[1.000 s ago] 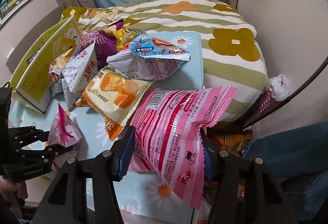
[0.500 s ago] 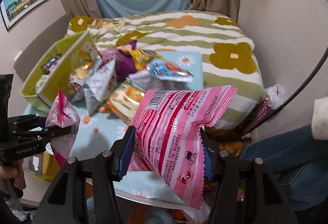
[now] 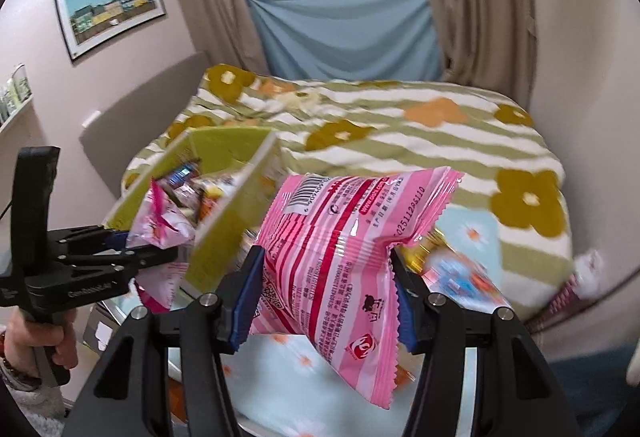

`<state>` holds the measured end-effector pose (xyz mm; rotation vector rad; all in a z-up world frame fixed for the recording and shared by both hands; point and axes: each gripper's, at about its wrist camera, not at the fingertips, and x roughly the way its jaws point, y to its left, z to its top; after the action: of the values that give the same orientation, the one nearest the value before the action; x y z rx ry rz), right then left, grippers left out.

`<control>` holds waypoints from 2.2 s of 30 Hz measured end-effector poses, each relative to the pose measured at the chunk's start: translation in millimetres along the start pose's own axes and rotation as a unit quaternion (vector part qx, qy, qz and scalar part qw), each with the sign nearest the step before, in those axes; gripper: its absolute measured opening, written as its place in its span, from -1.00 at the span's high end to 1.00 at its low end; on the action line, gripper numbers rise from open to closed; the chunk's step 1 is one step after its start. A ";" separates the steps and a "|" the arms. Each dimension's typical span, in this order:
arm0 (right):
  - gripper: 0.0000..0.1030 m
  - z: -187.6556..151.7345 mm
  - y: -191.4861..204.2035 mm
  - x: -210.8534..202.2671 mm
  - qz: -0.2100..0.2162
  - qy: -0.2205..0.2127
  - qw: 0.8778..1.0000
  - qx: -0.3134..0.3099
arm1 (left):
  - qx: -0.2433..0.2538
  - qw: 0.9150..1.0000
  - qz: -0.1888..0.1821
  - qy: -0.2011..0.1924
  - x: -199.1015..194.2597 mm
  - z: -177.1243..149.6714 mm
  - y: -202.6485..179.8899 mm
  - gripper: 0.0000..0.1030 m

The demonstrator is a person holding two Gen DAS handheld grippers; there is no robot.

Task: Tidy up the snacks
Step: 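Carry both pink bags over the yellow box and release them inside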

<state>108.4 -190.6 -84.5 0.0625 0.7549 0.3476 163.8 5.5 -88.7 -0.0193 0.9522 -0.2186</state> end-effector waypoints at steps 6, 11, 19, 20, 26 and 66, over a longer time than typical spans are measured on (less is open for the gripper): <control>-0.02 42.5 51.3 49.1 0.022 0.000 1.000 -0.018 | -0.005 1.000 0.009 0.001 14.3 39.7 67.4 0.26; -0.02 68.9 85.2 93.6 0.024 0.008 0.999 -0.025 | -0.004 1.000 0.002 0.008 41.8 75.1 113.8 0.26; -0.02 91.1 112.7 154.9 -0.003 0.030 1.000 -0.005 | 0.015 0.999 -0.019 0.045 112.7 125.2 163.2 0.26; -0.02 91.7 113.9 160.1 -0.007 0.032 0.999 0.000 | 0.017 0.999 -0.020 0.048 117.8 126.9 165.2 0.26; -0.02 90.1 116.8 178.0 -0.023 0.046 0.998 0.024 | 0.026 0.997 -0.027 0.069 141.6 132.4 175.7 -0.32; -0.97 131.2 163.3 262.1 0.090 0.081 0.992 -0.022 | -0.036 0.997 0.031 0.059 83.6 66.7 212.0 -1.00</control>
<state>327.6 58.8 -132.6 0.0609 0.9044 0.5461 302.1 191.3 -141.1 -0.0444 1.0768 -0.1291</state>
